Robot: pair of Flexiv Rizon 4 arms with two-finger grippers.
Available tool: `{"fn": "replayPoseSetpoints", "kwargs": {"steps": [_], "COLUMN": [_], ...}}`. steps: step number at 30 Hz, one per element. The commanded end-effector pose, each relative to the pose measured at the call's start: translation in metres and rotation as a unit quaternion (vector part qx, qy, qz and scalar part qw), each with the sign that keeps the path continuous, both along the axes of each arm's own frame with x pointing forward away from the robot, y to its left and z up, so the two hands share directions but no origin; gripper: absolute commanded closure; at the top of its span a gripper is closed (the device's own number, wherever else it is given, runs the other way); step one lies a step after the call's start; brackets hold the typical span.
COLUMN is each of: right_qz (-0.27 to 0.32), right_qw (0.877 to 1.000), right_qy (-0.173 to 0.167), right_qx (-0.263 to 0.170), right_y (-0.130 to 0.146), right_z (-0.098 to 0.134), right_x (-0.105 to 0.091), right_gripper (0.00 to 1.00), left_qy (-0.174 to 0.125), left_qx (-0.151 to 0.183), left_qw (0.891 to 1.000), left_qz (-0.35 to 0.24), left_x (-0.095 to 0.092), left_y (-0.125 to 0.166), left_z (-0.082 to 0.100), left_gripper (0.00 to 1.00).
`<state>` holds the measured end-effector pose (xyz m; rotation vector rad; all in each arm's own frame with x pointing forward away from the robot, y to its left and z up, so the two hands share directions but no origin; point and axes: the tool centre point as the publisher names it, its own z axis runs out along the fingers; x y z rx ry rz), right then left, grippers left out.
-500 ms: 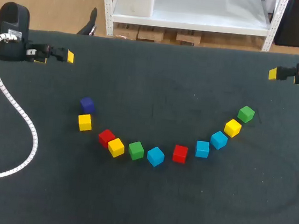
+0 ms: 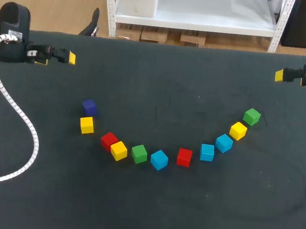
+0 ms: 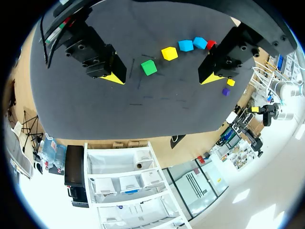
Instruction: Place the blue cubes, place green cubes on the blue cubes, place the yellow cubes on the green cubes, then place the red cubes on the yellow cubes, and place purple cube on the red cubes.
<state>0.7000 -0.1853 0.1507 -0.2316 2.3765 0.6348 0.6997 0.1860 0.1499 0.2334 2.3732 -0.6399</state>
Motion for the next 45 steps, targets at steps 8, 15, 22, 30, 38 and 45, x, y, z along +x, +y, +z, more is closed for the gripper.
{"fn": "replayPoseSetpoints", "kwargs": {"steps": [8,15,22,30,38,45], "right_qz": [0.334,0.555,0.62,0.62,0.62,0.62], "right_qw": [0.934,0.814,0.767,0.767,0.767,0.767], "right_qy": [-0.115,-0.15,-0.148,-0.148,-0.148,-0.148], "right_qx": [-0.049,-0.087,-0.08,-0.08,-0.08,-0.08], "right_y": [-0.011,0.008,0.01,0.01,0.01,0.01], "right_z": [0.014,0.03,0.034,0.034,0.034,0.034], "right_x": [0.014,-0.003,-0.013,-0.013,-0.013,-0.013], "right_gripper": [0.0,0.0,0.0,0.0,0.0,0.0], "left_qy": [0.001,0.001,0.001,-0.006,-0.053,-0.028], "left_qx": [0.001,0.001,0.001,0.01,0.094,0.142], "left_qw": [1.0,1.0,1.0,1.0,0.963,0.885], "left_qz": [0.001,0.001,0.001,-0.016,-0.246,-0.442], "left_x": [0.0,0.0,0.0,0.0,-0.006,-0.033], "left_y": [0.0,0.0,0.0,0.003,0.018,0.019], "left_z": [0.0,0.0,0.0,0.002,0.009,0.007], "left_gripper": [0.0,0.0,0.0,0.0,0.0,0.0]}}
